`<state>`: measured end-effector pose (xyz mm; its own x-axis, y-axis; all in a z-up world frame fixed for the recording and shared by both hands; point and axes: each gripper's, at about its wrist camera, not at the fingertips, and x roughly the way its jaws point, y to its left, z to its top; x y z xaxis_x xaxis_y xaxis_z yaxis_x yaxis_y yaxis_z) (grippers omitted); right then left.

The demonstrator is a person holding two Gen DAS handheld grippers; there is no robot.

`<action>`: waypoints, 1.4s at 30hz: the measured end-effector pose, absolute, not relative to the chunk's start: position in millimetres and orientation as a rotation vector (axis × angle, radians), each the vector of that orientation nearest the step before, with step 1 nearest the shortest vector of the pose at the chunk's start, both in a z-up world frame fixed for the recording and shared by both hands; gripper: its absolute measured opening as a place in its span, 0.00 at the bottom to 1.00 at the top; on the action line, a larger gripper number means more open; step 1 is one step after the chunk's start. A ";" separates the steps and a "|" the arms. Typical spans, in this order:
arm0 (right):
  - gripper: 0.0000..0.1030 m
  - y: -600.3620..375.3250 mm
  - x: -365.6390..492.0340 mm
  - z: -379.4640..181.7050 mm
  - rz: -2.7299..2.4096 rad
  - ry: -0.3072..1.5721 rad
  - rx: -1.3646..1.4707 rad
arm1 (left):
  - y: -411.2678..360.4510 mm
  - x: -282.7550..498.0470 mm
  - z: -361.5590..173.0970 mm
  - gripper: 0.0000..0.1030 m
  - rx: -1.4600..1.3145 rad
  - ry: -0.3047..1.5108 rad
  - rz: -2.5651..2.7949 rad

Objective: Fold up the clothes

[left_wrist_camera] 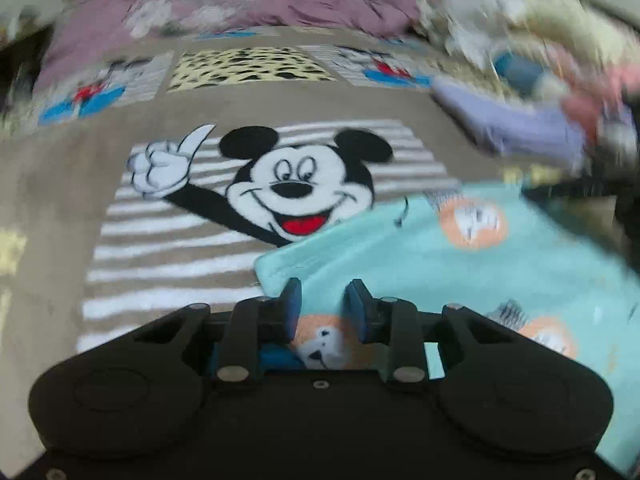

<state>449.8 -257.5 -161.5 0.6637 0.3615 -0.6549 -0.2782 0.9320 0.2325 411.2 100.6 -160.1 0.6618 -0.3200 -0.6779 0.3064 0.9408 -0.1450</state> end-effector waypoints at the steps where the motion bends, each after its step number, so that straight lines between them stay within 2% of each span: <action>1: 0.02 -259.5 452.4 -162.8 0.360 0.769 0.142 | 103.9 412.7 -156.6 0.27 -0.063 0.773 -0.345; 4: 0.03 -267.2 455.1 -163.9 0.354 0.761 0.211 | 101.7 403.1 -147.0 0.27 -0.065 0.701 -0.334; 8: 0.03 -280.2 449.5 -159.4 0.303 0.760 0.254 | 96.1 408.9 -146.1 0.27 -0.040 0.711 -0.310; 9: 0.11 -283.3 446.7 -156.8 0.292 0.749 0.259 | 94.4 408.8 -145.6 0.27 -0.024 0.710 -0.302; 10: 0.14 -286.5 441.4 -151.2 0.284 0.729 0.254 | 91.9 404.7 -142.4 0.27 -0.004 0.698 -0.301; 13: 0.14 -303.2 423.0 -136.2 0.295 0.679 0.291 | 82.8 384.7 -129.7 0.29 0.048 0.660 -0.303; 18: 0.14 -312.8 359.6 -111.4 0.344 0.607 0.280 | 54.2 332.3 -107.5 0.39 0.171 0.601 -0.323; 24: 0.14 -307.5 262.1 -104.0 0.400 0.559 0.290 | 10.5 262.1 -98.4 0.39 0.174 0.594 -0.413; 32: 0.14 -296.5 166.8 -122.9 0.470 0.567 0.339 | -33.0 166.3 -127.0 0.36 0.154 0.649 -0.429; 41: 0.14 -251.6 83.7 -148.2 0.516 0.516 0.162 | -44.3 99.5 -159.1 0.34 0.148 0.629 -0.375; 42: 0.14 -246.2 83.9 -161.6 0.494 0.563 0.102 | -48.8 97.4 -169.4 0.35 0.178 0.647 -0.370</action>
